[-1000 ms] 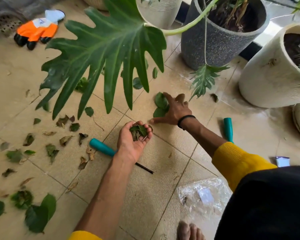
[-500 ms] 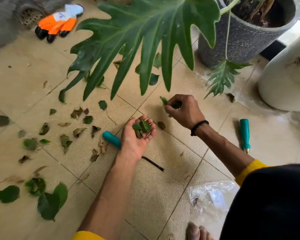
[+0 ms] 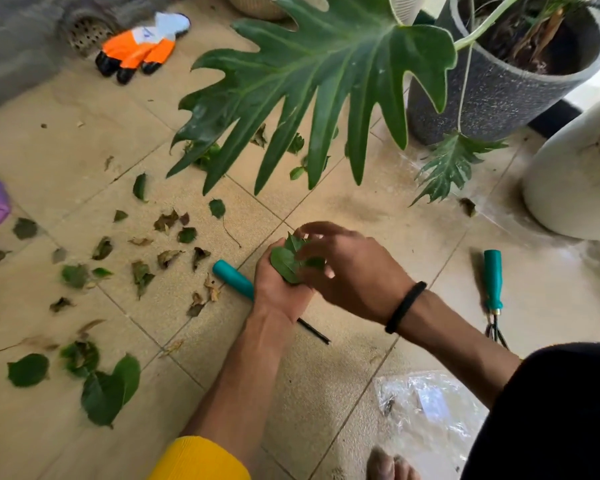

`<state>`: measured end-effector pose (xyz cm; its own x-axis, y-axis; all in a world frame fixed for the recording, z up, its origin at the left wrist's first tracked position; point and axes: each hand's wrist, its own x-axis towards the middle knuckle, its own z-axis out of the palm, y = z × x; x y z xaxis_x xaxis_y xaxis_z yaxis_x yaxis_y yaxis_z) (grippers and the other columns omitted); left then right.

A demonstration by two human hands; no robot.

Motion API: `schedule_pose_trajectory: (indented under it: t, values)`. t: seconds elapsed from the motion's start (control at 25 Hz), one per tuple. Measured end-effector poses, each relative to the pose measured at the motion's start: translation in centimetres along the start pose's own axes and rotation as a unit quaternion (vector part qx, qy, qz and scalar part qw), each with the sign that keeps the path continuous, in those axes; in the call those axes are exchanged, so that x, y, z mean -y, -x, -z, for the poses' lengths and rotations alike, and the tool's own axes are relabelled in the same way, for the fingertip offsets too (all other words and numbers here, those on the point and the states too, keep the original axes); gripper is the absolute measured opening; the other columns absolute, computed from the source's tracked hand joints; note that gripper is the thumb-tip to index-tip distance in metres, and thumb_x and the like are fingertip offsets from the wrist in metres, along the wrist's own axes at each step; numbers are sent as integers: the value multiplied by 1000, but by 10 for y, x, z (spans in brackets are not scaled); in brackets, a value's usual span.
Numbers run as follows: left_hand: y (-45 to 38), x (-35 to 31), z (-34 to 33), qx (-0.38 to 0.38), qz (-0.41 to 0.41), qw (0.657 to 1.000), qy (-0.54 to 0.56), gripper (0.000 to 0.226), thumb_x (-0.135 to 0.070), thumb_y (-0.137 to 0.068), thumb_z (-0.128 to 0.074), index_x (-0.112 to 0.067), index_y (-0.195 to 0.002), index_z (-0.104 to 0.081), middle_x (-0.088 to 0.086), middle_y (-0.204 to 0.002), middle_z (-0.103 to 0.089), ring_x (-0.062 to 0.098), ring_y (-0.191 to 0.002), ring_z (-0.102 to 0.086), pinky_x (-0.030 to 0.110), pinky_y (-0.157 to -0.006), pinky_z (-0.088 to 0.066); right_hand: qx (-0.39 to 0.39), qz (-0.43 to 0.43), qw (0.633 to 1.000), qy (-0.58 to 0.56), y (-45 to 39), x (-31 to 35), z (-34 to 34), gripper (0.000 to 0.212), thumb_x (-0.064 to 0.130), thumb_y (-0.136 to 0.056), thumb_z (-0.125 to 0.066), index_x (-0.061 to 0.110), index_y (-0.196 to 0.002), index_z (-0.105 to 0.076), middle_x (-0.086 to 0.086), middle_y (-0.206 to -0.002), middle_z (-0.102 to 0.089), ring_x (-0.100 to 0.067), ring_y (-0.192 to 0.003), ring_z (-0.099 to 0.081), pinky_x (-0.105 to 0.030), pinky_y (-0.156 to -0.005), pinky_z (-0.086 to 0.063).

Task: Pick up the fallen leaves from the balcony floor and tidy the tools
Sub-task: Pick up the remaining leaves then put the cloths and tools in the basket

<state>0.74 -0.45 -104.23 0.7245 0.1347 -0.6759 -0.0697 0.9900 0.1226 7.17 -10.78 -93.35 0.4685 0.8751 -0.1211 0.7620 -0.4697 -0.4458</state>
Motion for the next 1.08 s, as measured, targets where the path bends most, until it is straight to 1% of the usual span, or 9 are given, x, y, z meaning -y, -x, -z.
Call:
schedule_pose_trajectory:
  t: [0.04,0.16,0.28,0.36,0.44,0.64,0.84,0.92,1.08]
  values:
    - [2,-1,2,0,-6,1000,6,37,-32,-102,-40,-10,-104,-70,15,-102,-72,28,-92,-72,39,-80,-60,-23,-23,998,-55,0,-6,7,20,33,-97,-62,26,-112,-72,6,-139,-56,-11,-95,-69,-28,-74,-61]
    - [5,-4,13,15,-8,998,54,33,-31,-101,-44,-11,-109,-69,17,-115,-67,33,-107,-66,50,-99,-53,-115,-159,963,-183,-8,-51,6,19,23,-95,-67,17,-113,-70,6,-115,-69,-3,-81,-70,-25,-64,-61]
    - [3,-12,19,27,-28,996,79,32,-29,-101,-43,-9,-106,-67,16,-111,-65,32,-106,-64,49,-96,-55,-76,-242,959,-123,-14,-92,-32,30,26,-90,-74,15,-116,-68,1,-105,-70,-10,-85,-68,-22,-69,-56]
    - [3,-20,21,32,-40,995,86,32,-29,-100,-42,-9,-106,-67,15,-109,-66,32,-105,-65,50,-94,-56,-33,-217,972,-80,-16,-95,-67,34,32,-88,-75,17,-117,-67,-1,-107,-65,-15,-88,-63,-26,-74,-56]
    - [2,-27,22,30,-50,994,88,32,-29,-99,-42,-9,-105,-66,15,-106,-66,32,-104,-65,50,-91,-57,-39,-149,987,-33,-19,-90,-94,21,28,-90,-70,19,-109,-67,-2,-105,-60,-18,-85,-59,-34,-75,-56]
    - [-1,-18,16,-5,-50,998,49,33,-33,-100,-42,-12,-113,-65,16,-111,-67,32,-108,-65,50,-105,-48,-138,-144,974,-108,-20,-76,-78,14,10,-88,-65,14,-98,-74,0,-89,-70,-17,-80,-66,-33,-71,-56]
    - [-2,5,3,-2,-2,1000,-7,40,-38,-103,-39,-16,-121,-67,17,-109,-73,30,-94,-74,39,-77,-60,-135,-79,973,-170,-4,-31,-41,12,30,-89,-71,21,-97,-70,9,-87,-70,-5,-77,-65,-23,-65,-56]
    - [-3,14,-3,-4,6,1000,3,41,-37,-103,-39,-15,-122,-67,16,-109,-73,31,-98,-74,43,-83,-59,-169,-91,968,-159,-1,-47,-35,16,34,-94,-66,19,-99,-72,7,-91,-70,-4,-78,-65,-19,-66,-56]
    - [-7,21,-11,9,9,999,37,38,-32,-101,-40,-13,-122,-66,16,-120,-69,34,-117,-66,55,-101,-51,-290,-163,939,-90,24,-135,-27,10,18,-94,-67,13,-97,-74,-1,-93,-69,-9,-73,-64,-24,-67,-57]
